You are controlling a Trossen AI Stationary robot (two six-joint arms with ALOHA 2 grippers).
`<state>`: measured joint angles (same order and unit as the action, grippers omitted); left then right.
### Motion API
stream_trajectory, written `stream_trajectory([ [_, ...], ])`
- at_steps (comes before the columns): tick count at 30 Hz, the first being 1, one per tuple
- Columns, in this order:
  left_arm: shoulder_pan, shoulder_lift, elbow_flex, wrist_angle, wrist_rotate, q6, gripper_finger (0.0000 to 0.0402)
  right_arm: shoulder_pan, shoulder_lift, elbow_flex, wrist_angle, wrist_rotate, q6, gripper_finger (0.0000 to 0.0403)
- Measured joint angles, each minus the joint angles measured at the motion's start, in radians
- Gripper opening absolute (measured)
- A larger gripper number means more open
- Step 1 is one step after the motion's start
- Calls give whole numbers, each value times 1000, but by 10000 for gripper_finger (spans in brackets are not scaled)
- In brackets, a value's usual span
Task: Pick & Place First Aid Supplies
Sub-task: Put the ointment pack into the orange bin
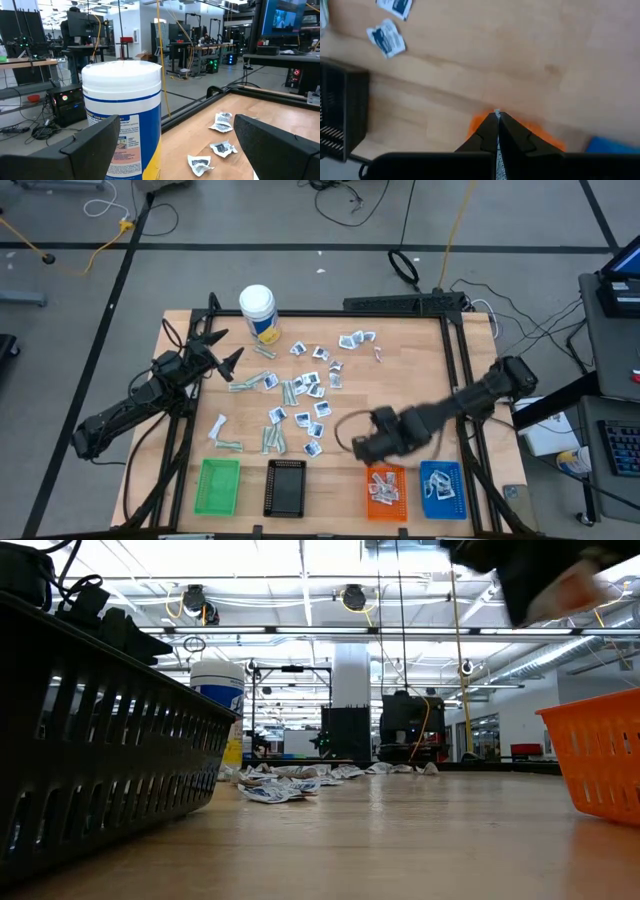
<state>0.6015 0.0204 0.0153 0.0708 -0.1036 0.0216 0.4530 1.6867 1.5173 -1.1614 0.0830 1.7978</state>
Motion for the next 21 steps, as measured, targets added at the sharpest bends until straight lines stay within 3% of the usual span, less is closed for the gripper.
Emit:
stream_trajectory([
  [10, 0, 0, 0, 0, 0, 0, 397, 207, 1, -46, 7, 26, 294, 0],
  [21, 0, 0, 0, 0, 0, 0, 397, 260, 111, -125, 197, 17, 337, 0],
])
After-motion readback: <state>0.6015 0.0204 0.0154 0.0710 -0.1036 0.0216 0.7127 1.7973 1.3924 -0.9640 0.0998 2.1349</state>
